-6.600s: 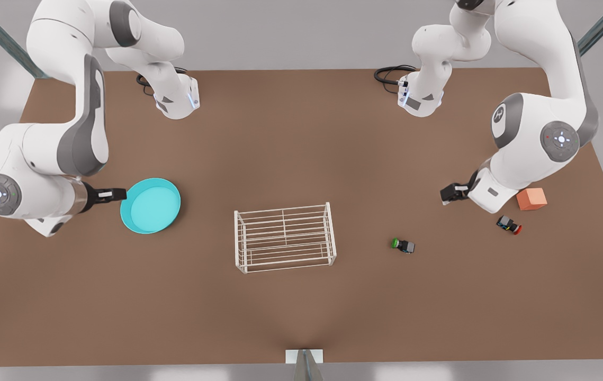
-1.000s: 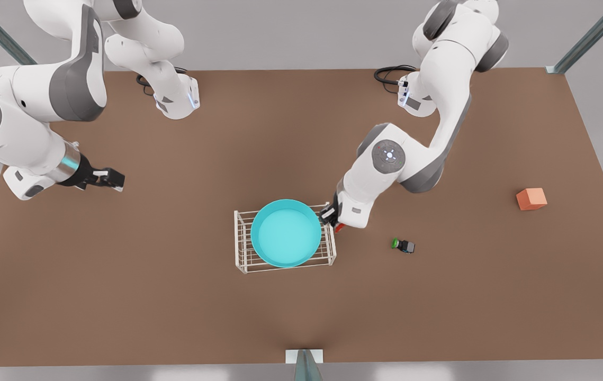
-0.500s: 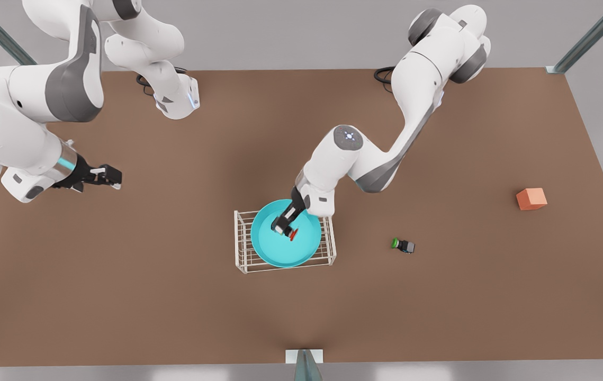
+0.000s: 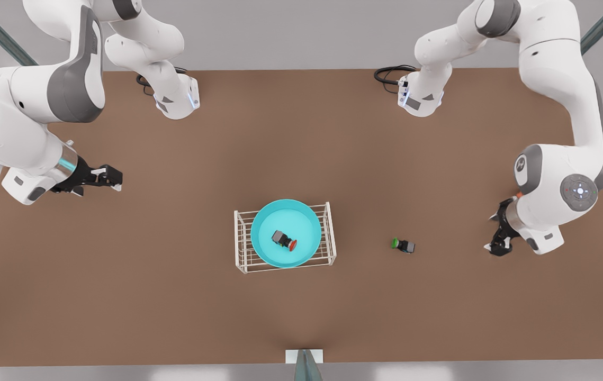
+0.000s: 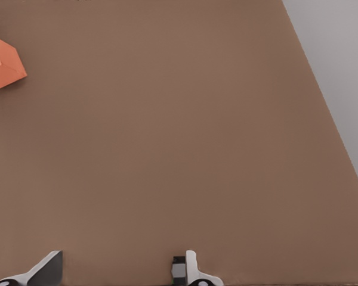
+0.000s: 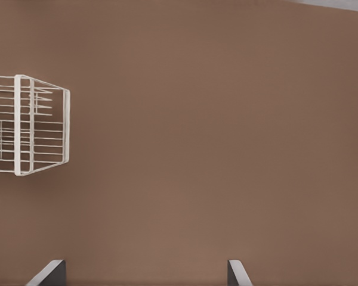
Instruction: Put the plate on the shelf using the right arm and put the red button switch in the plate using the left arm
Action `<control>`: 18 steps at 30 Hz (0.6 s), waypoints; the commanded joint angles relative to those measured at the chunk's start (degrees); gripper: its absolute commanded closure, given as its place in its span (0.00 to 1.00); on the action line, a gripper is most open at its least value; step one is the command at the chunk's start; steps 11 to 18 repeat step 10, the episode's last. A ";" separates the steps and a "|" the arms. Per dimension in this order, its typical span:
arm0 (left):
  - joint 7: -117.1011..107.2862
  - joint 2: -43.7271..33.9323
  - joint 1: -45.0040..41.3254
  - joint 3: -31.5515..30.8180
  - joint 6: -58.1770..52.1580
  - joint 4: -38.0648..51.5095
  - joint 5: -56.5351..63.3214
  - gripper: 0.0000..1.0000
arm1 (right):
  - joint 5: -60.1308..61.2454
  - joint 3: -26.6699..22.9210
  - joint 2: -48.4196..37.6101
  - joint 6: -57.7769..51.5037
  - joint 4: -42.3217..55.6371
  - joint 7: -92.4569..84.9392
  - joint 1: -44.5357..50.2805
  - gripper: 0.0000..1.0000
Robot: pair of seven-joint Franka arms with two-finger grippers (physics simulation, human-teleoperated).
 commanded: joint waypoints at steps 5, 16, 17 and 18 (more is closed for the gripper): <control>57.44 -0.32 -2.76 -0.20 -7.22 -0.78 -0.64 0.00 | 0.04 -0.02 0.16 0.07 0.03 -2.34 0.03 0.00; 56.83 0.12 -2.76 -0.81 -9.33 5.64 -0.64 0.00 | 0.04 -0.02 0.16 0.16 0.03 -2.25 0.03 0.00; 56.83 0.12 -2.76 -0.81 -9.33 5.64 -0.64 0.00 | 0.04 -0.02 0.16 0.16 0.03 -2.25 0.03 0.00; 56.83 0.12 -2.76 -0.81 -9.33 5.64 -0.64 0.00 | 0.04 -0.02 0.16 0.16 0.03 -2.25 0.03 0.00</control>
